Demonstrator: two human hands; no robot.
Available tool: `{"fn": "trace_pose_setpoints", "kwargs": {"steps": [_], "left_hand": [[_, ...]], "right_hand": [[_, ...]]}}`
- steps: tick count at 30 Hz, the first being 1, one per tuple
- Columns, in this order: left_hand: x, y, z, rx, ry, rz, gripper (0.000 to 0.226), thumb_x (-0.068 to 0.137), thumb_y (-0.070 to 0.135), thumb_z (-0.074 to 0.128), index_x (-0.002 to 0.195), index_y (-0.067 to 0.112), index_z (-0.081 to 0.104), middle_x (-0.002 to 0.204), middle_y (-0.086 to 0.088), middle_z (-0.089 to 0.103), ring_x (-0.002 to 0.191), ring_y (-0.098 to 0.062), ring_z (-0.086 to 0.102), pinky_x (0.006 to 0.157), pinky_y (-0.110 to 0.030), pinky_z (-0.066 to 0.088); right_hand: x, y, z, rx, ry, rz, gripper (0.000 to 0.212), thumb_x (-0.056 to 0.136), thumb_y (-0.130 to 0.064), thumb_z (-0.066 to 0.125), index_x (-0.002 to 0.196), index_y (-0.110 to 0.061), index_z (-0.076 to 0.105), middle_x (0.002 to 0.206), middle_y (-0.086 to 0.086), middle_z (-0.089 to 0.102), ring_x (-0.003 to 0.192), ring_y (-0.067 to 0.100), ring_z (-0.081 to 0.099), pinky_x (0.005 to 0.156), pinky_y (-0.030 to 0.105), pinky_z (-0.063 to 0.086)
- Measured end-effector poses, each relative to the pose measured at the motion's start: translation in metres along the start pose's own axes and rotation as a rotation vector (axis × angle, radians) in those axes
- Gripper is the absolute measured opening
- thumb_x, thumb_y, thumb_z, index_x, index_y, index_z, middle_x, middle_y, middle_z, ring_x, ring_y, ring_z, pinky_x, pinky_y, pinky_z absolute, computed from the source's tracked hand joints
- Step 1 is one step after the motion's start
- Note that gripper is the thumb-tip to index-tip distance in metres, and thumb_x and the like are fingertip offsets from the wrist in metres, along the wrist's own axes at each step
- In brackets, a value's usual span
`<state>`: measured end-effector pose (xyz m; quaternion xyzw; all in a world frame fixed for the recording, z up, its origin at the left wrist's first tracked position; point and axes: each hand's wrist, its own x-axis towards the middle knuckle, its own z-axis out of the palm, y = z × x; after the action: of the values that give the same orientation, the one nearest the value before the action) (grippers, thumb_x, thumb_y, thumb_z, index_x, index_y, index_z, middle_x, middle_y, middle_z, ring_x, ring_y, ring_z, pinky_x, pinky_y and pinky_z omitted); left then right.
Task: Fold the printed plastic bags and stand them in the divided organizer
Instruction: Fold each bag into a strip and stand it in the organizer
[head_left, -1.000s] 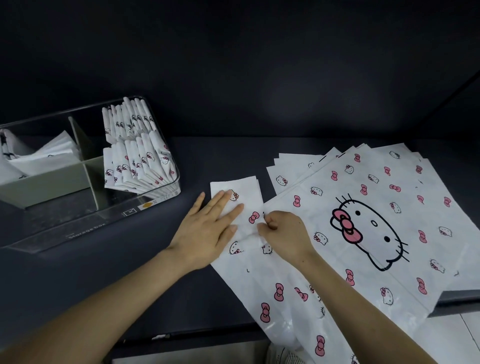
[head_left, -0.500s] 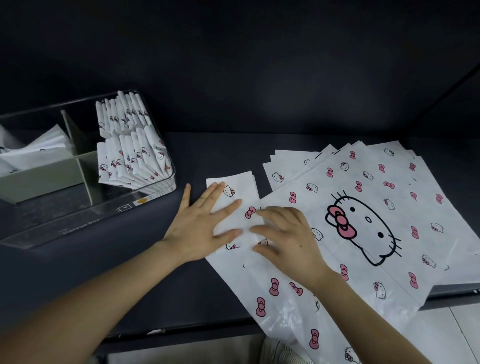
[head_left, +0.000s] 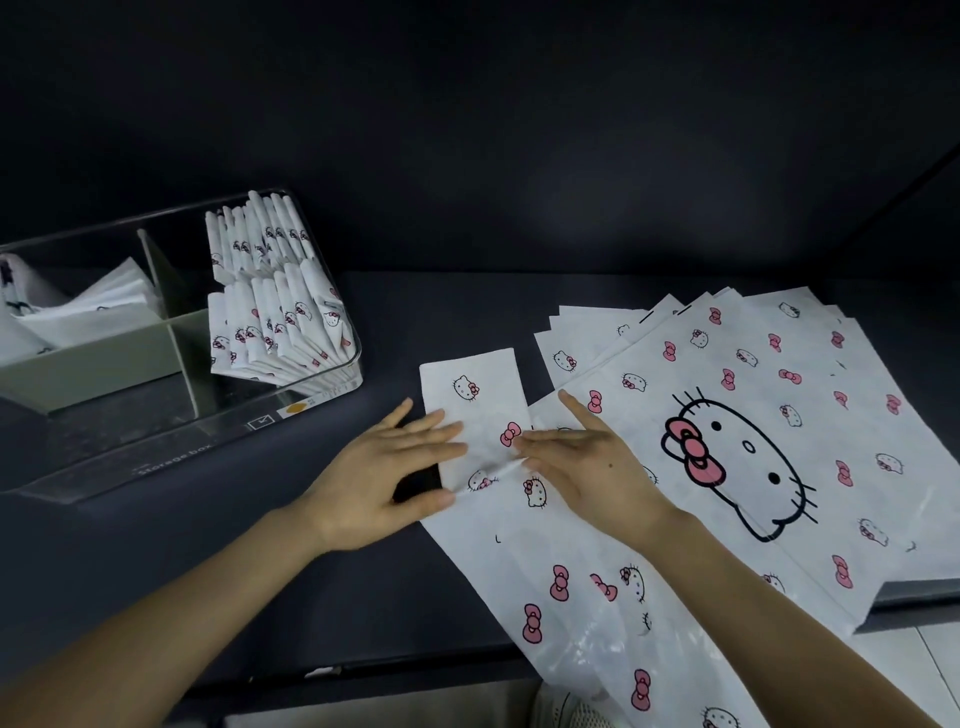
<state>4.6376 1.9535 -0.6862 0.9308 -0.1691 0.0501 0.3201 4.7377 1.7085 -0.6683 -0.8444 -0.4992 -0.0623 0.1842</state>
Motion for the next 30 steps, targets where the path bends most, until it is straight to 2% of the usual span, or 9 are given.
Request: {"fn": "trace_pose_setpoints", "kwargs": {"steps": [3, 7, 9, 11, 14, 16, 18, 22, 30], "left_hand": [[0.001, 0.0, -0.004, 0.016, -0.053, -0.05, 0.074, 0.084, 0.077, 0.034, 0.137, 0.029, 0.049, 0.144, 0.016, 0.042, 0.139, 0.009, 0.019, 0.119, -0.034, -0.007], [0.008, 0.009, 0.004, 0.032, 0.054, -0.187, 0.08, 0.074, 0.083, 0.038, 0.125, 0.027, 0.063, 0.132, 0.013, 0.057, 0.128, 0.016, 0.033, 0.12, -0.036, -0.005], [0.014, 0.02, 0.014, 0.026, 0.278, -0.323, 0.062, 0.081, 0.066, 0.042, 0.099, 0.017, 0.075, 0.088, 0.011, 0.073, 0.103, 0.004, 0.054, 0.119, -0.034, 0.008], [0.022, 0.032, 0.016, -0.059, 0.408, -0.481, 0.061, 0.085, 0.06, 0.036, 0.075, 0.01, 0.069, 0.045, 0.007, 0.05, 0.089, -0.016, 0.05, 0.115, -0.028, 0.018], [0.03, 0.041, 0.009, -0.17, 0.348, -0.679, 0.061, 0.092, 0.056, 0.042, 0.066, 0.002, 0.052, 0.056, -0.017, 0.056, 0.096, -0.028, 0.045, 0.108, -0.024, 0.026], [0.032, 0.04, 0.007, -0.187, 0.361, -0.71, 0.049, 0.098, 0.041, 0.049, 0.061, 0.009, 0.044, 0.053, -0.011, 0.052, 0.108, -0.031, 0.051, 0.102, -0.03, 0.032], [0.036, 0.038, 0.007, -0.154, 0.406, -0.701, 0.041, 0.097, 0.034, 0.05, 0.061, 0.021, 0.036, 0.047, 0.005, 0.041, 0.09, -0.028, 0.056, 0.09, -0.038, 0.039], [0.049, 0.033, 0.006, -0.137, 0.513, -0.725, 0.021, 0.094, 0.032, 0.057, 0.086, 0.015, 0.048, 0.047, 0.014, 0.046, 0.062, -0.02, 0.053, 0.08, -0.039, 0.044], [0.05, 0.023, 0.007, 0.159, 0.502, -0.612, 0.035, 0.085, 0.021, 0.067, 0.116, 0.006, 0.057, 0.07, -0.001, 0.06, 0.066, -0.026, 0.059, 0.072, -0.042, 0.048]], "right_hand": [[0.01, 0.002, -0.004, 0.096, 0.019, 0.078, 0.022, 0.092, -0.018, 0.047, 0.087, -0.01, 0.068, 0.057, -0.016, 0.059, 0.05, 0.016, 0.05, 0.114, 0.034, 0.023], [0.031, 0.0, -0.011, 0.23, -0.074, 0.332, 0.023, 0.098, -0.017, 0.045, 0.084, -0.008, 0.06, 0.057, -0.011, 0.043, 0.063, 0.02, 0.048, 0.098, 0.028, 0.038], [0.038, -0.005, -0.016, 0.349, -0.119, 0.461, 0.021, 0.1, -0.02, 0.046, 0.085, -0.012, 0.058, 0.064, -0.009, 0.05, 0.066, 0.009, 0.05, 0.07, 0.026, 0.039], [0.041, -0.008, -0.023, 0.612, -0.131, 0.613, 0.015, 0.097, -0.027, 0.053, 0.089, -0.015, 0.056, 0.071, -0.012, 0.061, 0.071, 0.0, 0.059, 0.067, 0.021, 0.042], [0.044, -0.005, -0.024, 0.835, -0.135, 0.747, 0.014, 0.086, -0.027, 0.07, 0.095, -0.025, 0.059, 0.092, -0.013, 0.071, 0.085, -0.001, 0.065, 0.077, 0.019, 0.048], [0.051, -0.005, -0.02, 0.773, -0.094, 0.791, 0.017, 0.086, -0.027, 0.069, 0.072, -0.031, 0.06, 0.074, -0.017, 0.068, 0.063, -0.003, 0.058, 0.063, 0.017, 0.039], [0.059, -0.005, -0.011, 0.652, -0.05, 0.833, 0.041, 0.09, -0.031, 0.062, 0.054, -0.021, 0.046, 0.058, -0.001, 0.054, 0.052, 0.008, 0.037, 0.058, 0.025, 0.029], [0.072, -0.008, -0.001, 0.398, -0.039, 0.869, 0.049, 0.092, -0.024, 0.055, 0.057, -0.017, 0.022, 0.055, 0.001, 0.023, 0.064, 0.022, 0.025, 0.056, 0.03, 0.021], [0.075, -0.009, 0.003, 0.336, -0.026, 0.909, 0.043, 0.09, -0.022, 0.057, 0.055, -0.016, 0.031, 0.045, 0.0, 0.029, 0.059, 0.022, 0.028, 0.066, 0.03, 0.028]]}}
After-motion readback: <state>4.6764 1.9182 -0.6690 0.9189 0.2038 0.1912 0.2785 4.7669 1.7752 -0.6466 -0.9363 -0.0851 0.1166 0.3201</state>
